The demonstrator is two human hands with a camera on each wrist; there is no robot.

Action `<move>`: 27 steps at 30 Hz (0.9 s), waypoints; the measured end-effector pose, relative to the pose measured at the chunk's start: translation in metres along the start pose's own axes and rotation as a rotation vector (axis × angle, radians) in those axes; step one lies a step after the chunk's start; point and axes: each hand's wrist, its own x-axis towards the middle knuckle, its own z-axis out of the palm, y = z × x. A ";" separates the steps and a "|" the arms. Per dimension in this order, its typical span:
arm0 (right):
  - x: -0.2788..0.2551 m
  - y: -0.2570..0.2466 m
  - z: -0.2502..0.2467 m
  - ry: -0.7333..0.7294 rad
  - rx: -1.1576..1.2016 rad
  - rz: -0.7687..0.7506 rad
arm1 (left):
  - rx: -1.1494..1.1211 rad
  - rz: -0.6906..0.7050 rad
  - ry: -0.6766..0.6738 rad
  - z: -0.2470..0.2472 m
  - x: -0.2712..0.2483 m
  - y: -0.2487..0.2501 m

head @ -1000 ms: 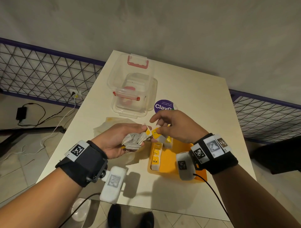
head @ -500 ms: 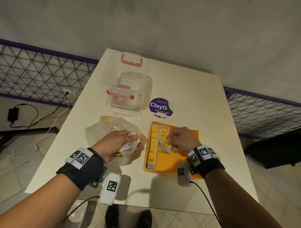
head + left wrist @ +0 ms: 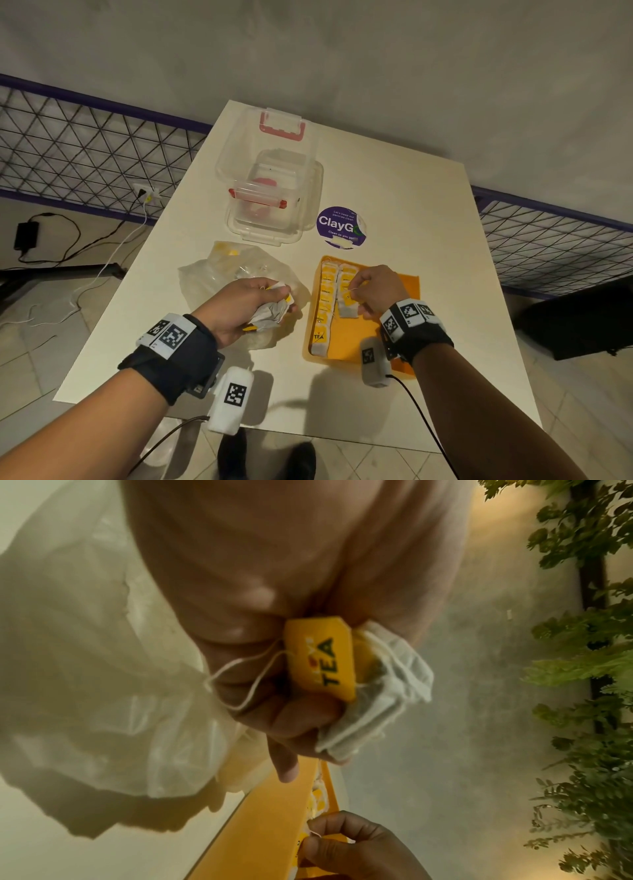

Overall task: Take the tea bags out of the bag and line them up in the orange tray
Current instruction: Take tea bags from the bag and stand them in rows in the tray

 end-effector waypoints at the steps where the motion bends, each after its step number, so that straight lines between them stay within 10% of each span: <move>1: 0.001 -0.001 0.000 0.001 0.010 0.009 | 0.001 0.000 0.000 0.000 0.000 0.000; 20: 0.002 0.004 -0.006 0.019 -0.018 -0.009 | -0.136 0.012 -0.078 0.023 -0.003 0.011; 27: -0.036 -0.026 -0.014 0.055 0.041 -0.338 | -0.225 0.029 -0.149 0.035 0.000 0.014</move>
